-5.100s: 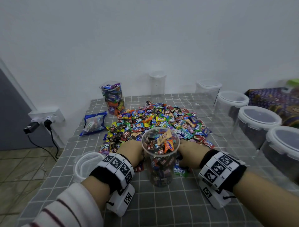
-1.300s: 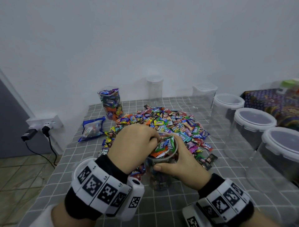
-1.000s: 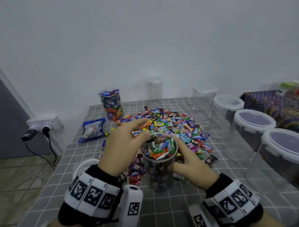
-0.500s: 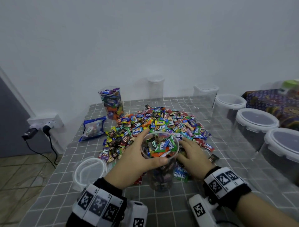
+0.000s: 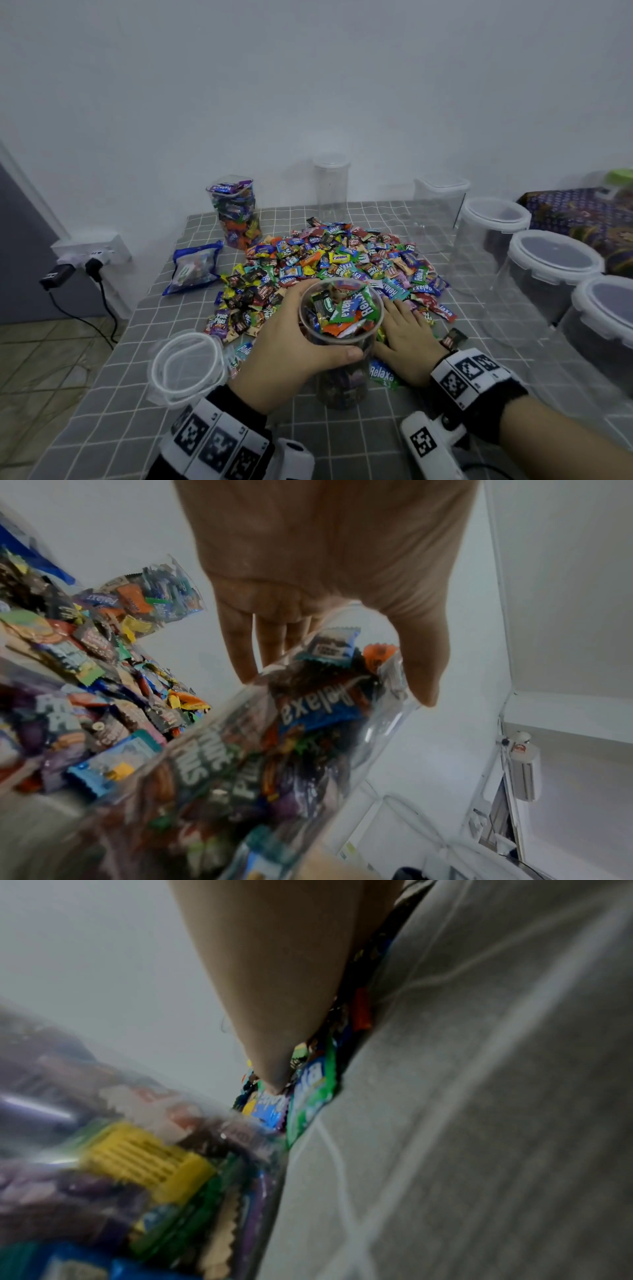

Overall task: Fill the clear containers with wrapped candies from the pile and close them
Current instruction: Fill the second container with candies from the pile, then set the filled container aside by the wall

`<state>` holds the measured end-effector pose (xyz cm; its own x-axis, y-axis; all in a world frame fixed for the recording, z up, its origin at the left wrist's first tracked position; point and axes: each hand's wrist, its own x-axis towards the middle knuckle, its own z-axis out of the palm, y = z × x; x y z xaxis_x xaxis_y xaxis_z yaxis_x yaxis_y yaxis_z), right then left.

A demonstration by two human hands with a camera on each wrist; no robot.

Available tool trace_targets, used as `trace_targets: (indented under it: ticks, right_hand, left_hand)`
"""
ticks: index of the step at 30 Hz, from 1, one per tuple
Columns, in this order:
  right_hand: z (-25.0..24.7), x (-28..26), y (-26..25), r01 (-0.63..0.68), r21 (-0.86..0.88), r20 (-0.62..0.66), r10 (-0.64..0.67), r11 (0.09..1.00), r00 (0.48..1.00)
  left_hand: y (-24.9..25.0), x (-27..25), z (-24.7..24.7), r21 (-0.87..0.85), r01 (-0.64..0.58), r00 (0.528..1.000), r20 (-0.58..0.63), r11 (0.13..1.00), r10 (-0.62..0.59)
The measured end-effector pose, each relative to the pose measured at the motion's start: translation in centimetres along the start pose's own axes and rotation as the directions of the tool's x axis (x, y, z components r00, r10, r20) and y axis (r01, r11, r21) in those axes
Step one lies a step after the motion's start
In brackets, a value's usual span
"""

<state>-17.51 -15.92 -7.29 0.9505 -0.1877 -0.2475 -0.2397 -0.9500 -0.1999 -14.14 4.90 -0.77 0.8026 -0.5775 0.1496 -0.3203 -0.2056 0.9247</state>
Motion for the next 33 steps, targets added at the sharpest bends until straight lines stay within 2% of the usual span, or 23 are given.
trace_targets:
  ticks: [6,9,12,18,25,33]
  right_hand:
    - [-0.1,-0.2,0.0,0.006,-0.001,0.005,-0.006,1.000,1.000]
    - [-0.2,-0.3,-0.1,0.006,0.003,0.005,-0.006,1.000,1.000]
    - [-0.2,-0.3,0.0,0.002,0.006,0.006,-0.002,1.000,1.000]
    - [-0.1,-0.2,-0.1,0.012,0.038,0.009,-0.012,0.999,1.000]
    - [0.2,0.0,0.1,0.025,0.079,-0.041,-0.022,0.997,0.999]
    - [-0.1,0.0,0.3,0.041,0.110,-0.009,-0.041,0.993,0.999]
  left_hand:
    - [1.3,2.1,-1.8,-0.079,-0.033,0.992,-0.126,0.996,0.023]
    - [2.8,4.9,-3.8,-0.040,-0.057,0.973,-0.228,0.998,0.046]
    - [3.6,8.6,-5.6,0.061,-0.083,0.930,-0.355,0.995,0.100]
    - [3.4,16.7,-7.6,0.180,-0.026,0.839,-0.531,0.983,0.120]
    - [0.2,24.5,-7.5,0.203,0.056,0.776,-0.625,0.978,0.086]
    - [-3.9,30.2,-6.5,0.205,0.169,0.767,-0.642,0.964,0.002]
